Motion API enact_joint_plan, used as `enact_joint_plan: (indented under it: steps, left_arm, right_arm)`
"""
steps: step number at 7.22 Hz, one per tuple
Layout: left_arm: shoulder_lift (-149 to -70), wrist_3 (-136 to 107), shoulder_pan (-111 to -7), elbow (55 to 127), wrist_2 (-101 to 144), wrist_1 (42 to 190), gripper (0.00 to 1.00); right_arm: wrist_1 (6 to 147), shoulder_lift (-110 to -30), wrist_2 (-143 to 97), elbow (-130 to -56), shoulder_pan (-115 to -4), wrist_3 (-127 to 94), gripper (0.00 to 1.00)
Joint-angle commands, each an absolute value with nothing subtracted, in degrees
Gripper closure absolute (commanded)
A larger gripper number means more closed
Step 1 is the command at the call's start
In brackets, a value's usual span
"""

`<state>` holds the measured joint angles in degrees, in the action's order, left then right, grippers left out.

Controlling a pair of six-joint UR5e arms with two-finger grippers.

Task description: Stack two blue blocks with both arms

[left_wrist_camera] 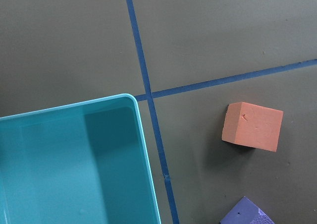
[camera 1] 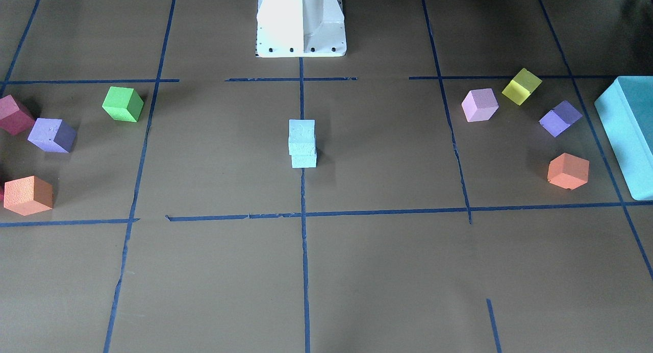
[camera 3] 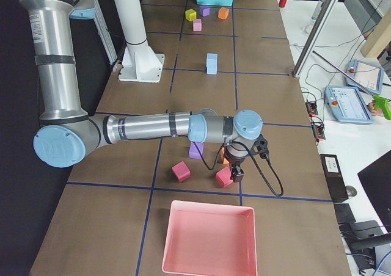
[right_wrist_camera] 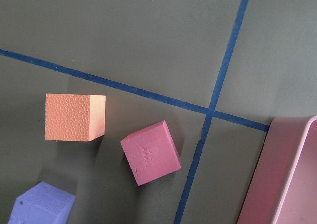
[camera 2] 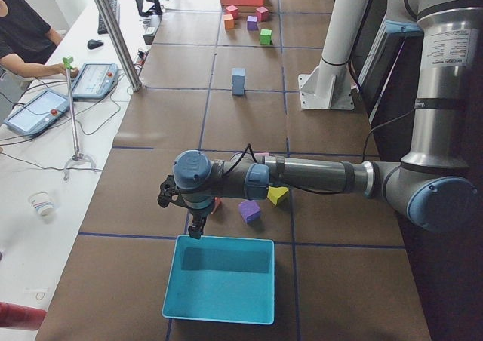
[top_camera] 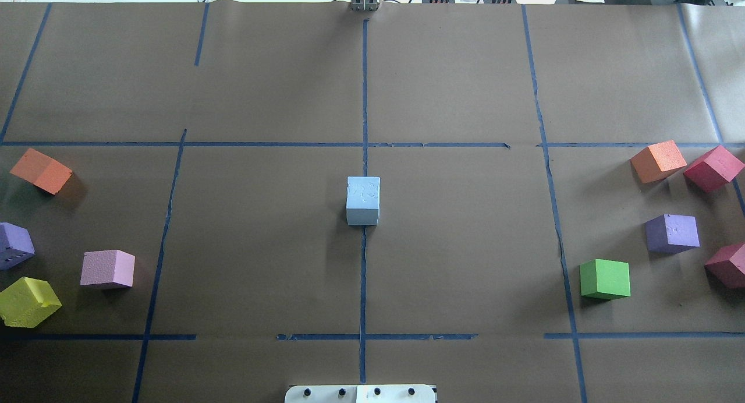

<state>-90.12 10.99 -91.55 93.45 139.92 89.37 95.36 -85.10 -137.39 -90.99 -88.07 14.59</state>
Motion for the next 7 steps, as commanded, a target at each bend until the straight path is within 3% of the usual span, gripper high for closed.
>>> enact_joint_plan:
  steps: [1,7]
  left_arm:
    - [-90.0,11.0,-91.5,93.5,139.8,89.5,0.0]
    - [-90.3,11.0,-91.5,94.1,139.8,89.5,0.0]
  right_arm:
    - [94.6,-84.8,-137.5,-90.4,-88.1,14.5,0.0]
    - [94.6,-83.9,-137.5,-89.0,-88.0,14.6,0.0]
